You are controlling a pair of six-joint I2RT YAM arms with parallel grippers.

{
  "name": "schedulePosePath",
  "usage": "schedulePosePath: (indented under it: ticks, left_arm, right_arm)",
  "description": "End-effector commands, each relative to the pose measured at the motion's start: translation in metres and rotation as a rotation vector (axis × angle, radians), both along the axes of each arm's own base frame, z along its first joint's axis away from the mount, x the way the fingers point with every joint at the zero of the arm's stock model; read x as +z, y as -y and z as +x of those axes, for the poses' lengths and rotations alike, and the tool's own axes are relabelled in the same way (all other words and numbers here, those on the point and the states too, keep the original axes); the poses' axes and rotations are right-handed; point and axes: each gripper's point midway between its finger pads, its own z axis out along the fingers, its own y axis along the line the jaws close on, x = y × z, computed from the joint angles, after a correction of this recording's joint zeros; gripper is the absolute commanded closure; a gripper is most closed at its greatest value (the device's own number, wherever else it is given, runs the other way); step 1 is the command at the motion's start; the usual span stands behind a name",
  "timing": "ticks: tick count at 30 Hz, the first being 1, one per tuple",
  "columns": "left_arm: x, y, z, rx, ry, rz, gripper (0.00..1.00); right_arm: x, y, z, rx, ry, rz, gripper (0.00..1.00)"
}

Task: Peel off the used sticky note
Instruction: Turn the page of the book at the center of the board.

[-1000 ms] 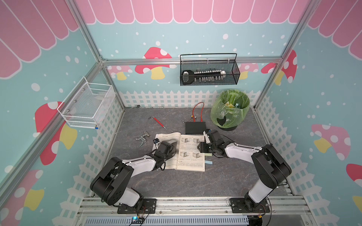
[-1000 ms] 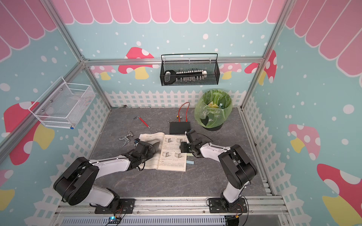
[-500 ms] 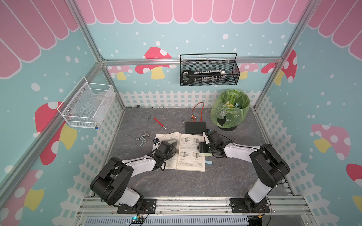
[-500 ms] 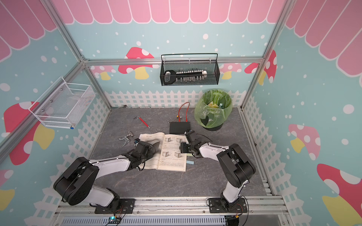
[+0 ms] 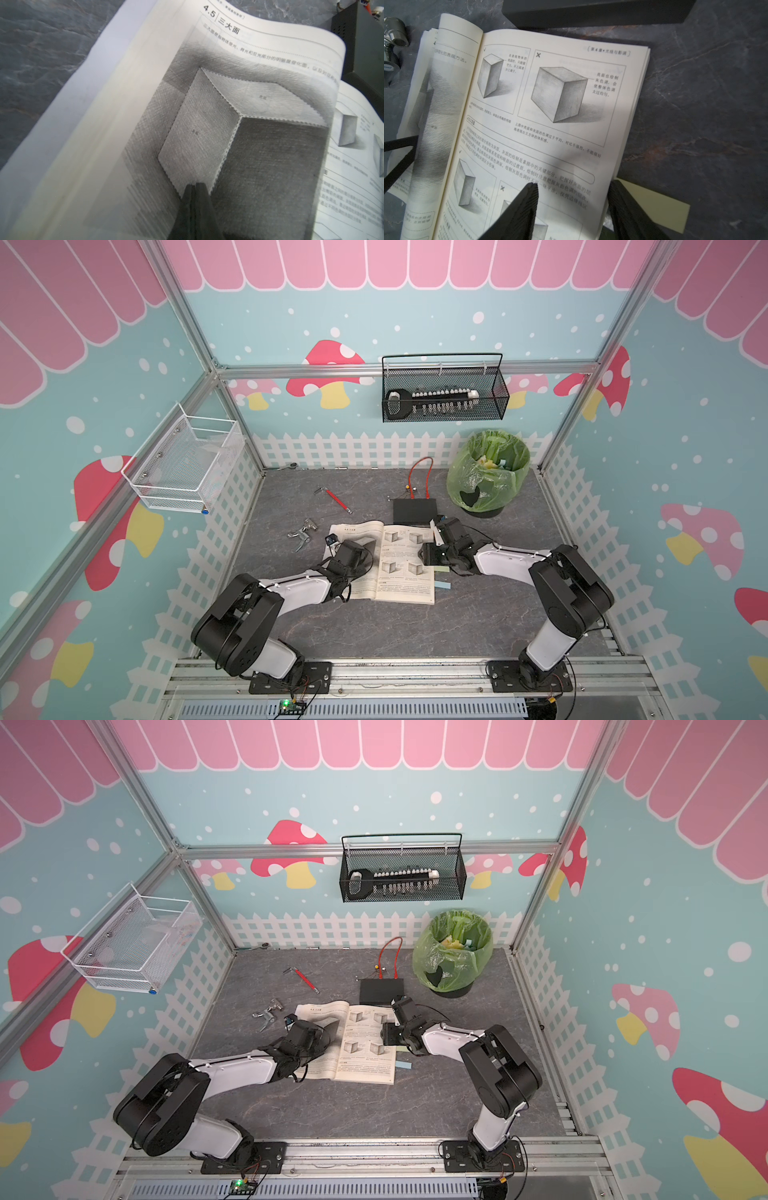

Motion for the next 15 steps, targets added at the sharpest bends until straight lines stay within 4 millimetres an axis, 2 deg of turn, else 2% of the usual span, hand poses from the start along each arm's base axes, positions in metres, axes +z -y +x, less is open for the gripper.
schedulePosePath:
  ticks: [1, 10, 15]
  left_arm:
    - [-0.023, -0.004, -0.020, -0.026, -0.105, 0.025, 1.00]
    - [-0.026, -0.004, -0.021, -0.028, -0.112, 0.025, 1.00]
    - [-0.026, -0.004, -0.021, -0.028, -0.111, 0.024, 1.00]
  right_arm:
    - [0.000, -0.011, 0.003, 0.025, 0.005, 0.004, 0.40]
    - [-0.009, -0.028, 0.000, 0.060, -0.017, 0.020, 0.40]
    - [-0.004, -0.034, -0.001, 0.073, -0.011, 0.033, 0.40]
